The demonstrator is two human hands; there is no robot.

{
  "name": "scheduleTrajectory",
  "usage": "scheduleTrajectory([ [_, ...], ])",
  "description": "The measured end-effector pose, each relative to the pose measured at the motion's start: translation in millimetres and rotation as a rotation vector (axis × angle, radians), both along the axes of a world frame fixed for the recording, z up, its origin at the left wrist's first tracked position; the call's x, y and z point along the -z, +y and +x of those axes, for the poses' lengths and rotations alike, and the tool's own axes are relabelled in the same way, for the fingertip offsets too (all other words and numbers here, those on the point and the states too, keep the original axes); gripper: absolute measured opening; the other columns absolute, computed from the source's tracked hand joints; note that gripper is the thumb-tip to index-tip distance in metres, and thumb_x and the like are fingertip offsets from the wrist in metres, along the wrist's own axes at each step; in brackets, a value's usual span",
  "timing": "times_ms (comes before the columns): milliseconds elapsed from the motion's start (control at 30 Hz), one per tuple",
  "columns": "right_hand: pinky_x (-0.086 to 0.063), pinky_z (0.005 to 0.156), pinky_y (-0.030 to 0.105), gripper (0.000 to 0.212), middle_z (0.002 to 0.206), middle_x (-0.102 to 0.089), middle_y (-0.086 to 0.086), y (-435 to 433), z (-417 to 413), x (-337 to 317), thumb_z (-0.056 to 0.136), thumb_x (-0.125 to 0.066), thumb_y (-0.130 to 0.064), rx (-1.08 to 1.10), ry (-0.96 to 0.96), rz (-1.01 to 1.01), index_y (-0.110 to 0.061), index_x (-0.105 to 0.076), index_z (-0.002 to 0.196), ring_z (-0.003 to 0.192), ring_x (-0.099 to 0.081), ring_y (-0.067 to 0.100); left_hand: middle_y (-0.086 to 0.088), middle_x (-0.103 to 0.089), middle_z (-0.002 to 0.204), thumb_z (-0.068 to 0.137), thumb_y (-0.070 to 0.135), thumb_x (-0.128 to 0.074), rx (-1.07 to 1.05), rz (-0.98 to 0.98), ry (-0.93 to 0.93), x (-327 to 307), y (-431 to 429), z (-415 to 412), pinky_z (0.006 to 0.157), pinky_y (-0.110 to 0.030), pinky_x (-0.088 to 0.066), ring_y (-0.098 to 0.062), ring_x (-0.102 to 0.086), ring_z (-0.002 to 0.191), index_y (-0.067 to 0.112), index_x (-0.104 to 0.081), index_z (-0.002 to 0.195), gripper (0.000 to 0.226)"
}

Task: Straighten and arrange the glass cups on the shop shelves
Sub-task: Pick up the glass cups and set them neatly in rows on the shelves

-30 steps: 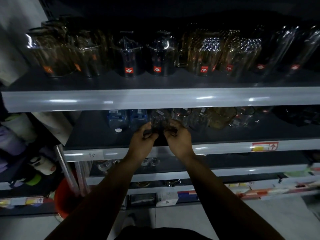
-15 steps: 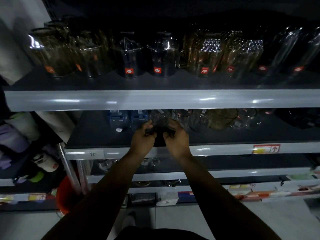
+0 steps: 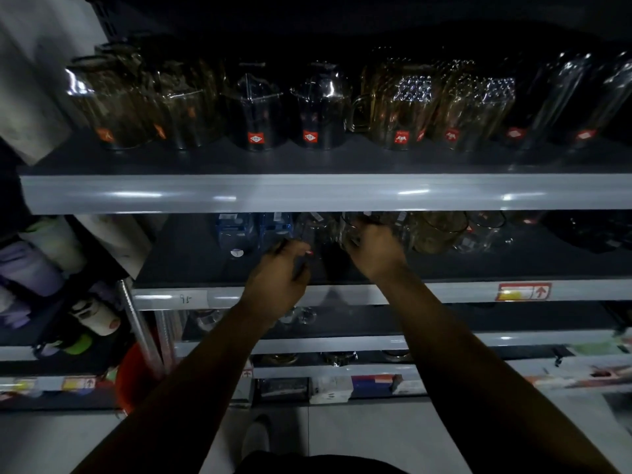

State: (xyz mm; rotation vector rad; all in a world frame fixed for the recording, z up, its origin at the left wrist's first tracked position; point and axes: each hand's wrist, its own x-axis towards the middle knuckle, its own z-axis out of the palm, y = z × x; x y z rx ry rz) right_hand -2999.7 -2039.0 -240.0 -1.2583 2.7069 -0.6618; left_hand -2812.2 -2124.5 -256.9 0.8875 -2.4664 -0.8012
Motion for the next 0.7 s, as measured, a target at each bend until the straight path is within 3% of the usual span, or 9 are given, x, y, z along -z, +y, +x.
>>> scheduleTrajectory([
  [100, -0.059, 0.079, 0.041, 0.021, 0.098, -0.073, 0.016, -0.2, -1.1, 7.5, 0.096, -0.06, -0.024, -0.043, -0.008, -0.039, -0.007, -0.068, 0.104, 0.09, -0.072, 0.034, -0.004, -0.066, 0.121, 0.092, 0.021, -0.064, 0.018, 0.027, 0.048, 0.3, 5.6, 0.3, 0.096, -0.041, -0.055, -0.02, -0.064, 0.11, 0.022, -0.062, 0.125, 0.033],
  [233, -0.059, 0.083, 0.038, 0.023, 0.102, -0.074, 0.014, 20.0, 10.7, 14.7, 0.097, -0.062, -0.019, -0.049, -0.067, -0.144, -0.008, -0.068, 0.116, 0.09, -0.072, 0.031, -0.006, -0.07, 0.11, 0.095, 0.014, -0.064, 0.024, 0.117, 0.085, 1.3, 16.3, -4.5, 0.093, -0.035, -0.055, -0.019, -0.067, 0.099, 0.017, -0.064, 0.122, 0.027],
  [367, -0.043, 0.076, 0.002, 0.014, 0.089, -0.071, -0.006, 53.4, 30.8, 8.1, 0.093, -0.071, -0.016, -0.022, -0.169, -0.427, -0.008, -0.072, 0.104, 0.078, -0.067, 0.011, 0.002, -0.069, 0.11, 0.101, 0.031, -0.057, 0.009, 0.22, 0.122, 2.0, 32.1, -14.7, 0.08, -0.01, -0.048, -0.007, -0.065, 0.095, 0.017, -0.059, 0.127, 0.03],
  [400, -0.041, 0.072, 0.001, 0.008, 0.083, -0.068, -0.01, 60.1, 34.0, 5.0, 0.092, -0.072, -0.018, 0.006, -0.231, -0.488, -0.01, -0.071, 0.095, 0.073, -0.064, 0.007, 0.007, -0.067, 0.11, 0.101, 0.036, -0.056, -0.007, 0.287, 0.147, 1.3, 36.6, -18.5, 0.078, -0.005, -0.045, -0.001, -0.063, 0.093, 0.018, -0.057, 0.129, 0.033],
  [467, -0.051, 0.07, 0.017, 0.015, 0.075, -0.069, -0.006, 71.2, 35.7, -1.0, 0.091, -0.074, -0.023, 0.053, -0.409, -0.576, -0.013, -0.067, 0.083, 0.068, -0.065, 0.01, 0.013, -0.066, 0.112, 0.098, 0.048, -0.057, -0.012, 0.494, 0.25, 0.7, 43.1, -26.4, 0.085, -0.014, -0.051, 0.001, -0.065, 0.094, 0.021, -0.053, 0.128, 0.04],
  [533, -0.052, 0.06, 0.031, 0.016, 0.074, -0.069, 0.002, 80.4, 36.6, -8.3, 0.092, -0.074, -0.021, 0.053, -0.62, -0.668, -0.009, -0.068, 0.083, 0.065, -0.065, 0.017, -0.001, -0.07, 0.119, 0.09, 0.06, -0.061, 0.014, 0.801, 0.372, 0.8, 46.7, -33.6, 0.093, -0.038, -0.059, -0.016, -0.072, 0.102, 0.019, -0.054, 0.133, 0.06],
  [567, -0.05, 0.057, 0.032, 0.015, 0.073, -0.069, 0.002, 84.3, 38.1, -12.7, 0.092, -0.073, -0.018, 0.038, -0.706, -0.719, -0.008, -0.067, 0.082, 0.063, -0.063, 0.018, -0.009, -0.071, 0.122, 0.087, 0.061, -0.06, 0.028, 0.992, 0.413, -1.1, 48.5, -36.9, 0.092, -0.043, -0.059, -0.024, -0.073, 0.104, 0.017, -0.053, 0.136, 0.066],
  [633, -0.049, 0.06, 0.033, 0.016, 0.069, -0.067, -0.001, 89.0, 41.3, -15.4, 0.093, -0.072, -0.015, 0.018, -0.836, -0.778, -0.011, -0.066, 0.078, 0.065, -0.063, 0.018, -0.019, -0.07, 0.123, 0.086, 0.06, -0.056, 0.095, 1.263, 0.44, -7.2, 52.6, -41.9, 0.087, -0.042, -0.06, -0.034, -0.071, 0.108, 0.013, -0.053, 0.139, 0.071],
  [700, -0.052, 0.068, 0.034, 0.014, 0.073, -0.069, 0.0, 92.3, 44.8, -14.4, 0.093, -0.072, -0.017, -0.008, -0.873, -0.753, -0.011, -0.068, 0.081, 0.071, -0.066, 0.016, -0.021, -0.069, 0.124, 0.09, 0.06, -0.052, 0.163, 1.32, 0.431, -10.6, 54.9, -46.0, 0.086, -0.041, -0.059, -0.035, -0.069, 0.111, 0.011, -0.056, 0.138, 0.069],
])
